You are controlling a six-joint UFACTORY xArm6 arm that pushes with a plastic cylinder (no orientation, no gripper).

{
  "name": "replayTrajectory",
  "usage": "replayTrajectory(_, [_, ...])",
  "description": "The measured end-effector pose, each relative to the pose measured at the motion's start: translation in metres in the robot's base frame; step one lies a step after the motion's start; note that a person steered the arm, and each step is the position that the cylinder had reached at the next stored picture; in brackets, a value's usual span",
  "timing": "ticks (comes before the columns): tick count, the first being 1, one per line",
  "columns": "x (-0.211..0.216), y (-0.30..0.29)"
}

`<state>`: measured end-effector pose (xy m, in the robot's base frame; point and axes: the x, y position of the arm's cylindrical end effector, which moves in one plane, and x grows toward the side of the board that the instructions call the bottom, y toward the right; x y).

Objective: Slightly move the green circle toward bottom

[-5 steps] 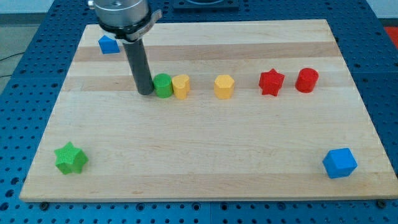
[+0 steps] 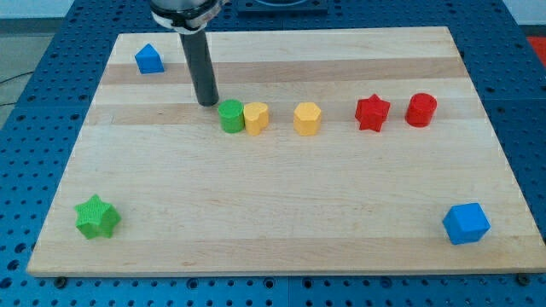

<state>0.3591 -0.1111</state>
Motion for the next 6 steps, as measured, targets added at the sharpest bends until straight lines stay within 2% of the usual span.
replayTrajectory(2, [0.004,0.027])
replayTrajectory(5, [0.017,0.028])
replayTrajectory(6, [0.002,0.034])
